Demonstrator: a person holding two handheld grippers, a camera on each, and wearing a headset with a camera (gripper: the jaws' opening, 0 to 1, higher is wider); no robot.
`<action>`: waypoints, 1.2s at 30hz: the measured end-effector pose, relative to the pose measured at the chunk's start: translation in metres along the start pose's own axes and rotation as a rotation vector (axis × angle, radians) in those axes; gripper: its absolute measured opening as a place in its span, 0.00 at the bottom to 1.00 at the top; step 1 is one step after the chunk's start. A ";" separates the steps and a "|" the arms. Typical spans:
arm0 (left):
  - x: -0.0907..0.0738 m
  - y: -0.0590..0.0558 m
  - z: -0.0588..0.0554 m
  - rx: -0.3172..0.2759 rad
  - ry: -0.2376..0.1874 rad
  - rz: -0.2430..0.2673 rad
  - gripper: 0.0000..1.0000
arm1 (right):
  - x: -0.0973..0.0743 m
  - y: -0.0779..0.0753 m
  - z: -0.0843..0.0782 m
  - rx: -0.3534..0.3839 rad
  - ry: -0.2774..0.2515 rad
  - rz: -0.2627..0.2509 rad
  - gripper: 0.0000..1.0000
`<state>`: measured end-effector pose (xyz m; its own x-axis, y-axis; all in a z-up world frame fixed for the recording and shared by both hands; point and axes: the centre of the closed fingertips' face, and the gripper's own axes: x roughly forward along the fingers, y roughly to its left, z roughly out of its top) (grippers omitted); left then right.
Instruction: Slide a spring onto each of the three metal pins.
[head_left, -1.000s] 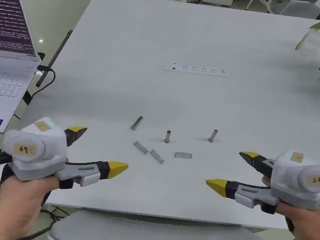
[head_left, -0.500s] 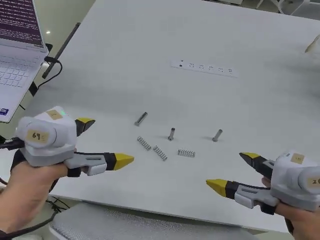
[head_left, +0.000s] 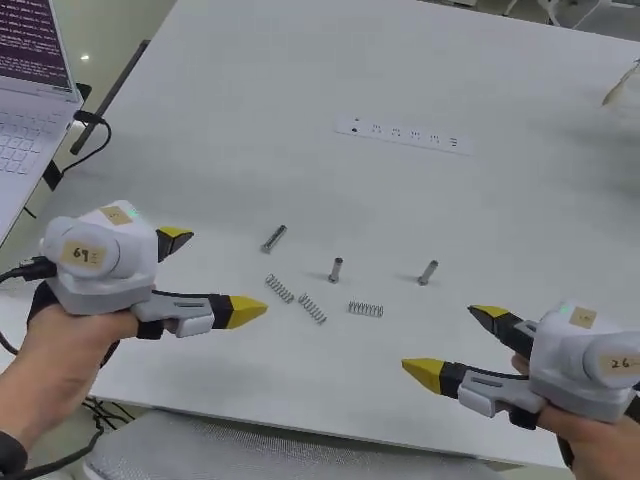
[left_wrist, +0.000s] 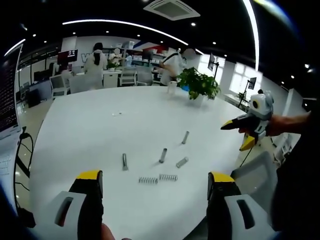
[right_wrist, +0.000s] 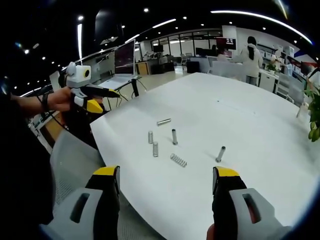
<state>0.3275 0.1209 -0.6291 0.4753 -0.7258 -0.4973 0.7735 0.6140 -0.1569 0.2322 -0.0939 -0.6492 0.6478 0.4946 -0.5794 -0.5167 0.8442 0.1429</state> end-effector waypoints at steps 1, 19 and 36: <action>0.003 0.001 0.001 0.002 0.000 -0.003 0.83 | 0.000 0.000 0.000 0.003 -0.001 -0.001 0.75; 0.049 0.027 0.014 -0.019 0.011 -0.021 0.79 | 0.003 -0.006 -0.005 0.030 0.012 -0.009 0.74; 0.087 0.050 0.008 -0.058 0.034 -0.030 0.76 | 0.005 -0.011 -0.004 0.033 0.022 -0.009 0.73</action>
<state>0.4113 0.0863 -0.6734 0.4369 -0.7336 -0.5206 0.7612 0.6099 -0.2206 0.2393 -0.1016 -0.6572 0.6395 0.4828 -0.5982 -0.4922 0.8549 0.1639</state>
